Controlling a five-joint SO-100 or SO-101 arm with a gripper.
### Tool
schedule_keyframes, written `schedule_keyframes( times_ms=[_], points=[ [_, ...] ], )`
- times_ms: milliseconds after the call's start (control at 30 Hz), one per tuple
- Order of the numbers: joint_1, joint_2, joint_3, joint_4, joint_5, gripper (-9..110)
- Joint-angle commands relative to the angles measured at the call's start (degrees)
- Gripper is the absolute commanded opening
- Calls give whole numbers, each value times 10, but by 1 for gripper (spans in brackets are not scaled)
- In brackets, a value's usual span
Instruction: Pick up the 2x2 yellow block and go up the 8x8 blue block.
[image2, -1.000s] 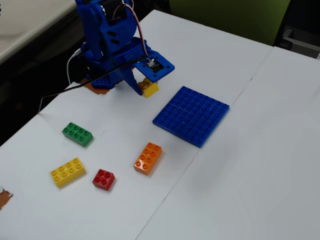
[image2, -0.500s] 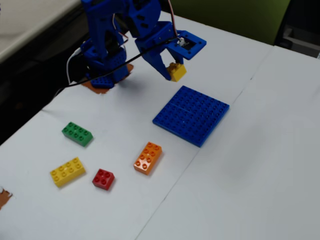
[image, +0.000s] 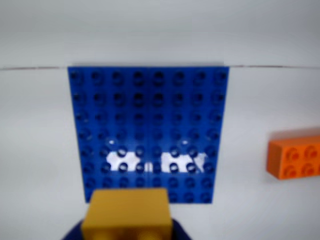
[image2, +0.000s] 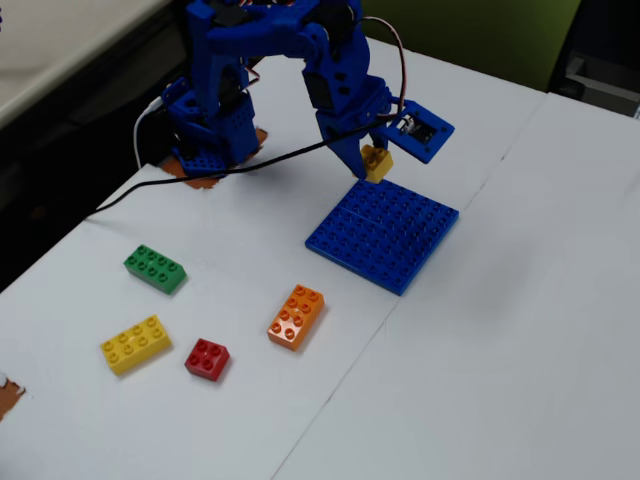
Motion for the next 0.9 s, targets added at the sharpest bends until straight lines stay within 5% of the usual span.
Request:
schedule_keyframes(
  times_ms=[0,867],
  points=[
    [-7,-4,-30,-3,3,0],
    [20,-71,-101,-15,13,0]
  ],
)
